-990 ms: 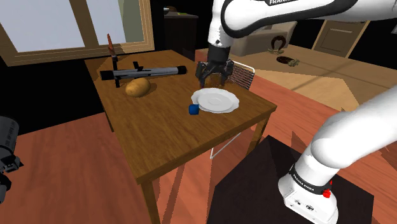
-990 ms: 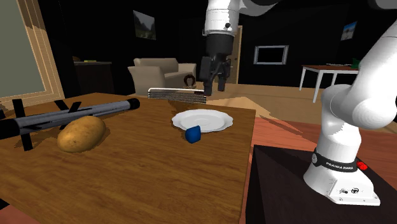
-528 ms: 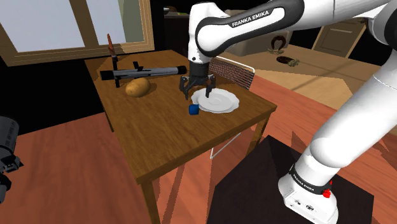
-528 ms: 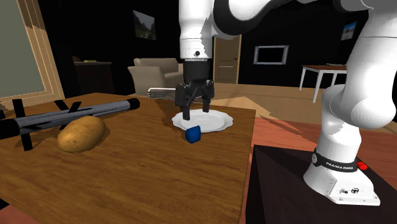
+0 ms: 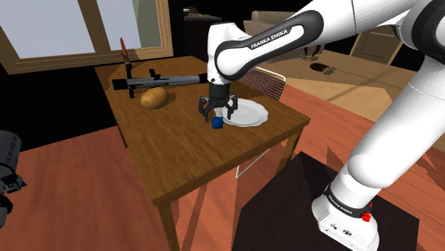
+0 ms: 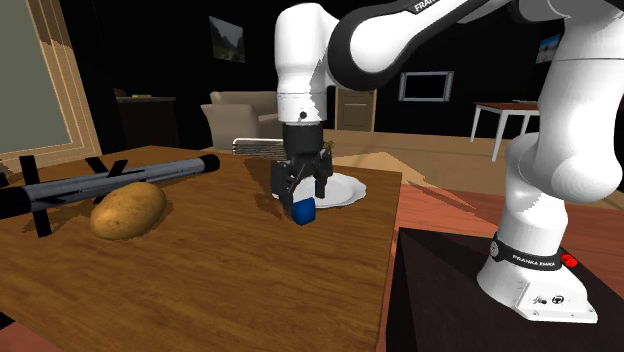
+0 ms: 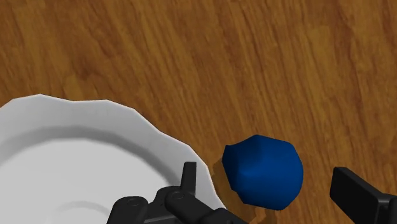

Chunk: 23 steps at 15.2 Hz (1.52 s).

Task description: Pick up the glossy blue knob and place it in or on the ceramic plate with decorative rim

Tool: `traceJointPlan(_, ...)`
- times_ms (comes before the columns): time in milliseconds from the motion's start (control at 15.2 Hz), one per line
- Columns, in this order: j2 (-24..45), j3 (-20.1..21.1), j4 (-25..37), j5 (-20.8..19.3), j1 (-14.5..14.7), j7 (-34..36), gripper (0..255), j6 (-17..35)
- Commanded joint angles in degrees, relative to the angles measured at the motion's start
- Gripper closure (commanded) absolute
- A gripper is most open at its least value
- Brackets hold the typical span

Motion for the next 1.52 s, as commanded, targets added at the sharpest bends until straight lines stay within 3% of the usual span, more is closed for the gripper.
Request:
traceJointPlan(0,0.4,0.1,-0.5,-0.1,0.0,0.2,0,0.9)
traceJointPlan(462,0.4,0.1,-0.5,-0.2,0.0,0.2,0,0.9)
traceJointPlan(528,0.4,0.1,-0.5,-0.2,0.0,0.2,255,0.9)
traceJointPlan(1122,0.4,0.1,-0.5,-0.2,0.0,0.2,255,0.9)
traceJointPlan(1452,-1.1,-0.1,1.9,0.4,0.0,-0.2,255,-2.9)
